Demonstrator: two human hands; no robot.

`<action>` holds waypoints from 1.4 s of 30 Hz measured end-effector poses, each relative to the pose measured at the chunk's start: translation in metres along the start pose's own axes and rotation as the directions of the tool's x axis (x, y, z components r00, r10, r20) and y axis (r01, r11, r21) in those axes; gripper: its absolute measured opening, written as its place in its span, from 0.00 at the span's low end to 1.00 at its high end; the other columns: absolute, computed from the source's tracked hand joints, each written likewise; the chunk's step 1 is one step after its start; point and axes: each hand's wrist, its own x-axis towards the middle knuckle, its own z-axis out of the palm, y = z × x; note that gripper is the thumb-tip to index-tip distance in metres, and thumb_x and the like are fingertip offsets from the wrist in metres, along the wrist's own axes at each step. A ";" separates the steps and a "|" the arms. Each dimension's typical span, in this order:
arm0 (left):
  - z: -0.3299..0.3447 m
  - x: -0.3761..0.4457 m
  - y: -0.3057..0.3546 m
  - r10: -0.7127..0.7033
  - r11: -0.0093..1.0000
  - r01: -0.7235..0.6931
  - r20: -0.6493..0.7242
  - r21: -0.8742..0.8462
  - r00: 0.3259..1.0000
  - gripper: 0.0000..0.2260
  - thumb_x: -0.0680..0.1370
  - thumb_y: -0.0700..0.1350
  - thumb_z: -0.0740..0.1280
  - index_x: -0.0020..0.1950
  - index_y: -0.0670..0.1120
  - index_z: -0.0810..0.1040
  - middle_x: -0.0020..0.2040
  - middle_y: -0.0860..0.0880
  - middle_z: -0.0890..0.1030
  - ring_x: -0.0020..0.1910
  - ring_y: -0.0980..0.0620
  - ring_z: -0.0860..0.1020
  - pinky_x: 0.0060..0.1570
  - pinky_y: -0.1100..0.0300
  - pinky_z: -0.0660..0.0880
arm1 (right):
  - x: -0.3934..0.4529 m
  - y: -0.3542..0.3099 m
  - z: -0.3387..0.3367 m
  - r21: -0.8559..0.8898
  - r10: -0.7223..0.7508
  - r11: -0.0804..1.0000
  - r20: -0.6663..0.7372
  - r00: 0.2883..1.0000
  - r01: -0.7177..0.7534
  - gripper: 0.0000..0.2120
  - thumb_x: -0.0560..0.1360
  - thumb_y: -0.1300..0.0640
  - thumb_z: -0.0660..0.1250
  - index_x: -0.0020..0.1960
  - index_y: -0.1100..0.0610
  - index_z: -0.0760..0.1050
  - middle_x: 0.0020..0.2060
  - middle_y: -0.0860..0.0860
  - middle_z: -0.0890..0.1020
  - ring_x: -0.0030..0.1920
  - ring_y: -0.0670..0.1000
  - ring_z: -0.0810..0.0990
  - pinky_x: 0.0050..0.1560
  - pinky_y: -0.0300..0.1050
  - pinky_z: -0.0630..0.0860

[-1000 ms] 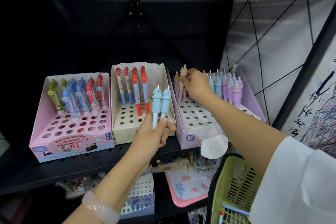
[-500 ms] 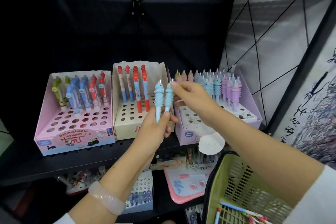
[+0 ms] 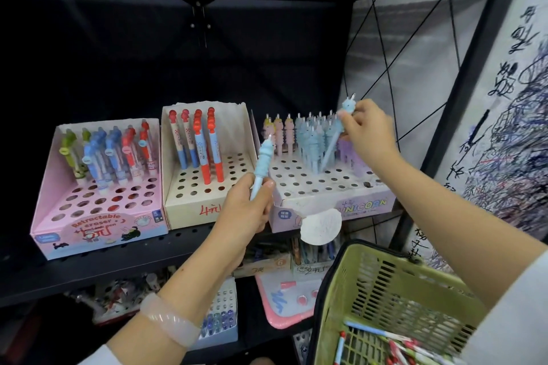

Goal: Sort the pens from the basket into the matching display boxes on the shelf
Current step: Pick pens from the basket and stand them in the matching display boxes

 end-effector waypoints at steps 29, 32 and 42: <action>0.004 -0.005 0.007 0.067 0.998 -0.068 -0.020 -0.017 0.998 0.05 0.81 0.41 0.57 0.52 0.49 0.71 0.32 0.55 0.80 0.25 0.59 0.68 0.24 0.68 0.66 | -0.020 0.004 0.021 -0.509 0.045 0.860 0.157 0.987 0.042 0.12 0.78 0.56 0.61 0.56 0.64 0.73 0.47 0.58 0.80 0.48 0.59 0.78 0.45 0.47 0.72; 0.010 -0.001 0.009 0.103 0.995 -0.103 -0.016 0.002 0.995 0.05 0.81 0.41 0.58 0.53 0.49 0.70 0.35 0.57 0.82 0.26 0.60 0.70 0.25 0.69 0.68 | -0.038 -0.018 0.019 -0.040 0.007 0.999 0.209 0.978 0.001 0.08 0.78 0.52 0.61 0.47 0.56 0.75 0.40 0.47 0.80 0.42 0.51 0.79 0.40 0.43 0.76; 0.019 0.003 0.008 0.246 0.949 -0.243 0.011 0.202 0.969 0.10 0.79 0.42 0.61 0.53 0.58 0.72 0.52 0.62 0.78 0.53 0.70 0.74 0.54 0.72 0.68 | -0.043 -0.032 0.008 0.374 -0.010 0.925 0.204 0.979 -0.069 0.05 0.78 0.55 0.62 0.44 0.51 0.74 0.36 0.50 0.82 0.35 0.43 0.81 0.40 0.37 0.78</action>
